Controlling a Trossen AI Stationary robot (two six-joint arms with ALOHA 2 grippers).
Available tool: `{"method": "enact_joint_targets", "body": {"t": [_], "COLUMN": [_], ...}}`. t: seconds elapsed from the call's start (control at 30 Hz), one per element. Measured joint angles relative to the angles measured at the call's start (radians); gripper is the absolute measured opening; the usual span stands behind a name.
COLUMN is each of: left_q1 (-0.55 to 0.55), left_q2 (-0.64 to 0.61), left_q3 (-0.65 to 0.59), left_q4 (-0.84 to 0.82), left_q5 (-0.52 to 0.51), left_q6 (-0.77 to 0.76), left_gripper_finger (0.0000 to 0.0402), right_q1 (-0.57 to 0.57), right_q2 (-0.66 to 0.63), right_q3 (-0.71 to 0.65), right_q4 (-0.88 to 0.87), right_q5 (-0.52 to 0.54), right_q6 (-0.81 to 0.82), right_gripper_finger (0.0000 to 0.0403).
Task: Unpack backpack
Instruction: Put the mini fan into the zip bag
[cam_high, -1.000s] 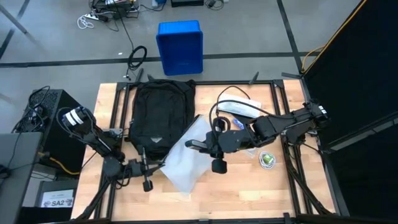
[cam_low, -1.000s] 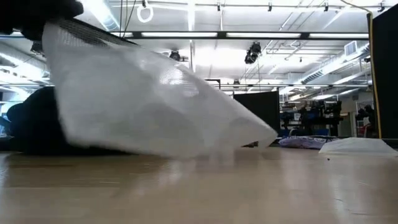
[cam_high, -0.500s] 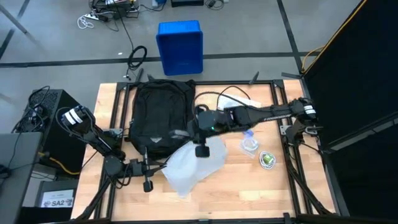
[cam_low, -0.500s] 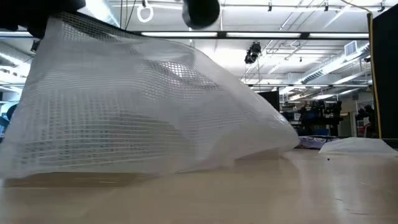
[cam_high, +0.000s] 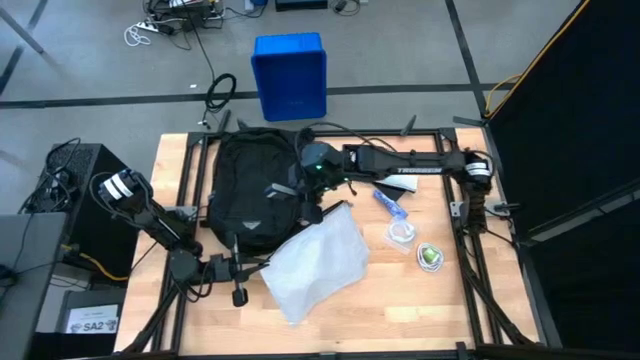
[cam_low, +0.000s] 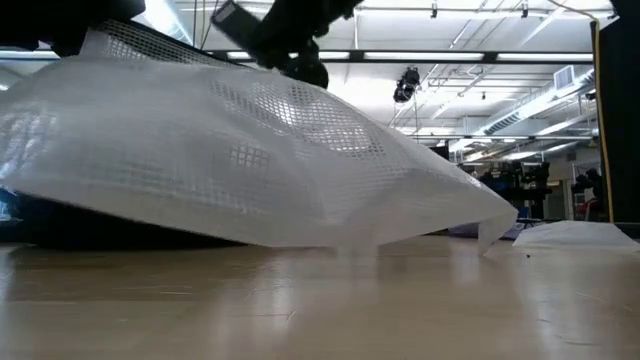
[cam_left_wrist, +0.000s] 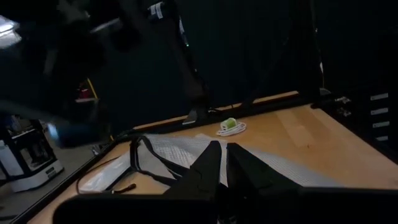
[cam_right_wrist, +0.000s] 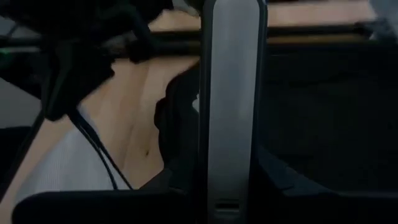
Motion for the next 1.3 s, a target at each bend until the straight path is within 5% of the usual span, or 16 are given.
{"method": "enact_joint_targets", "body": {"t": [0.87,1.3], "left_q1": [0.006,0.005], "left_q2": [0.000,0.000], "left_q3": [0.000,0.000], "left_q4": [0.017,0.040], "left_q5": [-0.044,-0.045], "left_q6": [0.000,-0.042], "left_gripper_finger": [0.0000,0.0027], "right_q1": [0.163,0.219], "right_q2": [0.021,0.022], "right_q3": [0.000,0.000], "right_q4": [-0.179,-0.183], "right_q5": [-0.270,-0.204], "right_q6": [0.281,0.294], "right_gripper_finger": [0.0062,0.0062]}}
